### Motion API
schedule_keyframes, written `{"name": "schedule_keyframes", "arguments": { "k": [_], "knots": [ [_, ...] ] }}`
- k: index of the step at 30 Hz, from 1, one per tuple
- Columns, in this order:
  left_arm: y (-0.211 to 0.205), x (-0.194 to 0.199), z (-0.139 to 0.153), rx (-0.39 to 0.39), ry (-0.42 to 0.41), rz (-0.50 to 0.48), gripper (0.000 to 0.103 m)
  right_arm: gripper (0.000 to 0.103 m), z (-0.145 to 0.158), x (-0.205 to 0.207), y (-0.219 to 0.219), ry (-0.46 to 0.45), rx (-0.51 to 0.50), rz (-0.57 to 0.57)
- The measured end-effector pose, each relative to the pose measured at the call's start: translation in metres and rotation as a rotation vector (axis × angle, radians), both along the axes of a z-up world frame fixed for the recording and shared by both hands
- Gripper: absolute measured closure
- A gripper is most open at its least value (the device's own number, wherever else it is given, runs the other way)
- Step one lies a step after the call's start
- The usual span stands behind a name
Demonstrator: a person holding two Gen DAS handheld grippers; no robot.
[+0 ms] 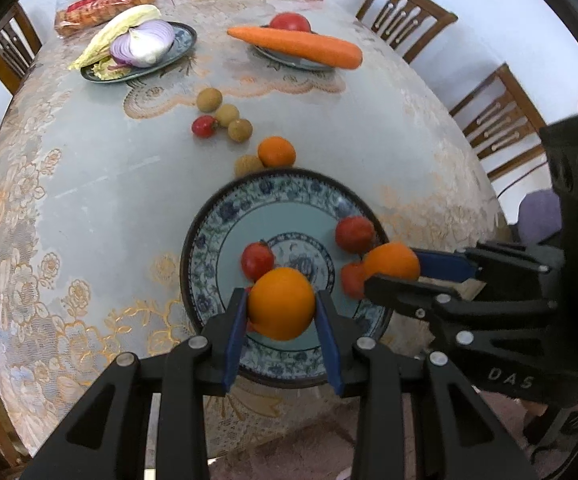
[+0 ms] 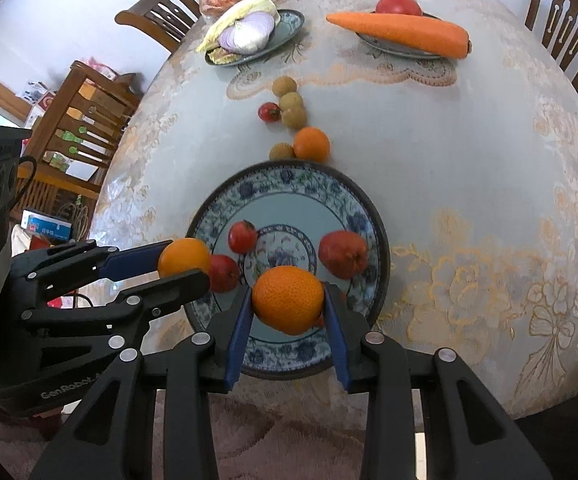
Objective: Organize fruits
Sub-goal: 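Carry both oranges over the blue-and-white plate with both tools, then lower both oranges onto the plate and open both tools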
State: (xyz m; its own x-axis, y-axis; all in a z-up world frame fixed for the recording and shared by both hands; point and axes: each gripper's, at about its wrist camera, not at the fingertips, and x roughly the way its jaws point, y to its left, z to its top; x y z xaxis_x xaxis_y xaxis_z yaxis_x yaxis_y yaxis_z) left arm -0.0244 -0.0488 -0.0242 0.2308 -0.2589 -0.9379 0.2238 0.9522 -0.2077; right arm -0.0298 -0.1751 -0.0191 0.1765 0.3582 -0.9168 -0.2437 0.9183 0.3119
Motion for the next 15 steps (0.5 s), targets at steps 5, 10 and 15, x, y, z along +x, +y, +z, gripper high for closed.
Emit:
{"name": "schedule_keyframes", "arguments": {
  "k": [5, 10, 15],
  "knots": [
    [-0.006, -0.001, -0.01, 0.01, 0.031, -0.041, 0.068, 0.067, -0.007, -0.003, 0.001, 0.036, -0.012, 0.005],
    [-0.008, -0.002, -0.021, 0.021, 0.064, -0.07, 0.068, 0.067, -0.017, -0.003, 0.003, 0.078, -0.016, 0.003],
    [-0.009, -0.001, -0.03, 0.036, 0.092, -0.092, 0.068, 0.067, -0.023, -0.002, 0.005, 0.104, -0.015, 0.002]
  ]
}}
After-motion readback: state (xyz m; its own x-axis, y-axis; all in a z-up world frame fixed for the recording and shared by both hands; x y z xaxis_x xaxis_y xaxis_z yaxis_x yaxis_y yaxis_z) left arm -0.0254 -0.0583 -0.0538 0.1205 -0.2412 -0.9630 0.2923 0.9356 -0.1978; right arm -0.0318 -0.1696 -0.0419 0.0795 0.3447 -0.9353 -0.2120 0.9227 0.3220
